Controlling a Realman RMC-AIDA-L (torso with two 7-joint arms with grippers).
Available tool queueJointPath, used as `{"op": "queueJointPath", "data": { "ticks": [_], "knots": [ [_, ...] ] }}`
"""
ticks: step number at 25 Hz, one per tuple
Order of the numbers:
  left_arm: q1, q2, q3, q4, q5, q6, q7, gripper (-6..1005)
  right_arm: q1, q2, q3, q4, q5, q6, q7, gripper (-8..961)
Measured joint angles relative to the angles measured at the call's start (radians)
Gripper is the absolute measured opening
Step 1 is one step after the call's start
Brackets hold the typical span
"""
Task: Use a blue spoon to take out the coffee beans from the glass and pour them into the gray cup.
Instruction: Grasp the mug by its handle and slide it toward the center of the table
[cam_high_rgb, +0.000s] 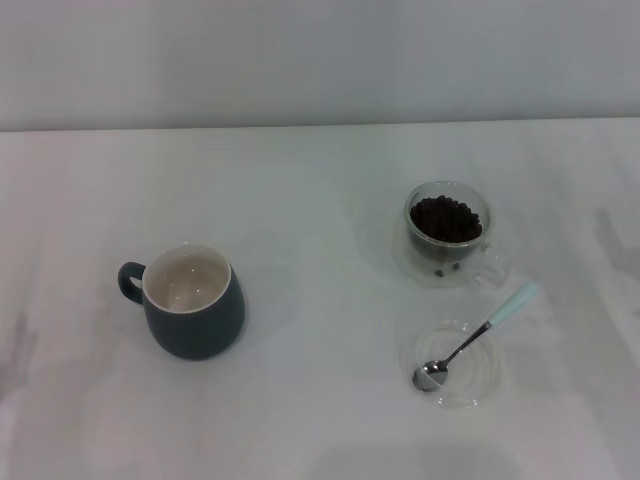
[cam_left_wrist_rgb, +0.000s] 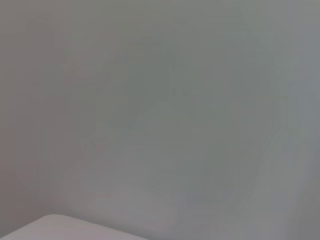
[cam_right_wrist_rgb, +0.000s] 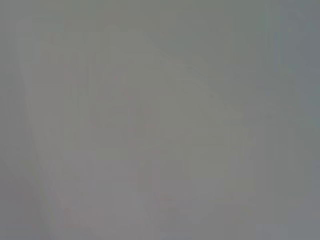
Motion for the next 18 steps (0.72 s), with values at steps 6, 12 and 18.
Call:
{"op": "queueJointPath", "data": {
  "ticks": [6,12,18],
  "knots": [
    [0.009,0.0,0.0,0.0,-0.001,0.0,0.0,880,0.003,0.0,0.0,0.0,-0.001,-0.001,0.0,869],
    [0.008,0.0,0.0,0.0,-0.001,0.0,0.0,879,0.003,0.001,0.0,0.003,-0.001,-0.001,0.0,869],
    [0.008,0.0,0.0,-0.002,0.0,0.0,0.0,880,0.004,0.002,0.0,0.009,-0.002,-0.001,0.0,868]
  ]
}}
